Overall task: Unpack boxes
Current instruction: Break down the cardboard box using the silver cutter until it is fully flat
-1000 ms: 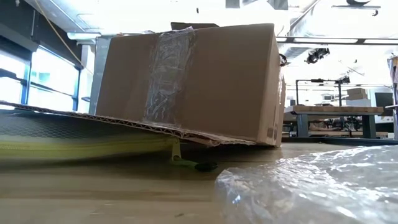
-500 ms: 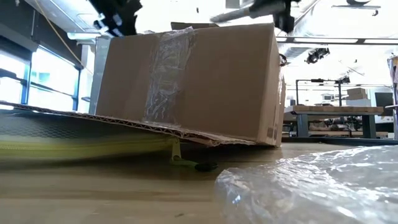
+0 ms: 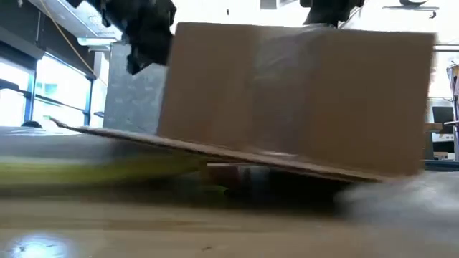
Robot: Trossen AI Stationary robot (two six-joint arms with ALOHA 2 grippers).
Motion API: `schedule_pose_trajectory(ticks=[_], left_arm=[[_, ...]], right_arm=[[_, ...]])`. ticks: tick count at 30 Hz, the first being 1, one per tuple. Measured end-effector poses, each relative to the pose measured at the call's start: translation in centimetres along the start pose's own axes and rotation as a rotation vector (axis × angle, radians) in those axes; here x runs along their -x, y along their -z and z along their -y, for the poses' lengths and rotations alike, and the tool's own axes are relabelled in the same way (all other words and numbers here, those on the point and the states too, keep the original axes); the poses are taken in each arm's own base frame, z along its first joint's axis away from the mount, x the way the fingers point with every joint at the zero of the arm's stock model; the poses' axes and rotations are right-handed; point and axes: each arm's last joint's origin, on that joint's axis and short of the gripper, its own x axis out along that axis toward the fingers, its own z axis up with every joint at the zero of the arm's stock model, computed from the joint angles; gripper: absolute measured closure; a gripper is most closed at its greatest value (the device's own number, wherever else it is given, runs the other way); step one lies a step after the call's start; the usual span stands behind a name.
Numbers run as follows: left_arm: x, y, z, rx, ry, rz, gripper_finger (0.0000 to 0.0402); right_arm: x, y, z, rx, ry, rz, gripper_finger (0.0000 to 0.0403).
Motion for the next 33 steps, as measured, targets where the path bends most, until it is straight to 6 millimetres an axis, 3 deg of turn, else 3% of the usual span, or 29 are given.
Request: schedule_pose_trajectory(ticks=[5,10,14,22,26,33], left_arm=[[1.2,-0.4,1.5,-0.101,-0.013,0.059,0.0352],[3.8,-3.6,3.2,-0.365,-0.049,0.274,0.0362],[3.8,-5.8,3.3,-0.571,-0.053,0.395,0.0345],[-0.6,-8.6,-2.1,-0.670,0.049,0.289,0.0230],[-3.0,-8.8,-4.4,-0.758,0.175,0.222,0.0176],[-5.5,-8.4,-6.6,-0.771,0.225,0.146,0.0156]], right_arm=[[0.5,-2.0,-1.8,0.099,0.027,-0.035,0.0343],[-0.4,-4.8,-2.9,0.219,0.115,-0.139,0.0343],[-1.6,-6.6,-2.9,0.268,0.147,-0.228,0.0343],[-2.3,-7.7,-2.3,0.286,0.163,-0.302,0.0343],[-2.3,-7.5,-1.5,0.262,0.173,-0.329,0.0343],[-2.9,-7.7,-1.3,0.251,0.132,-0.297,0.0343]])
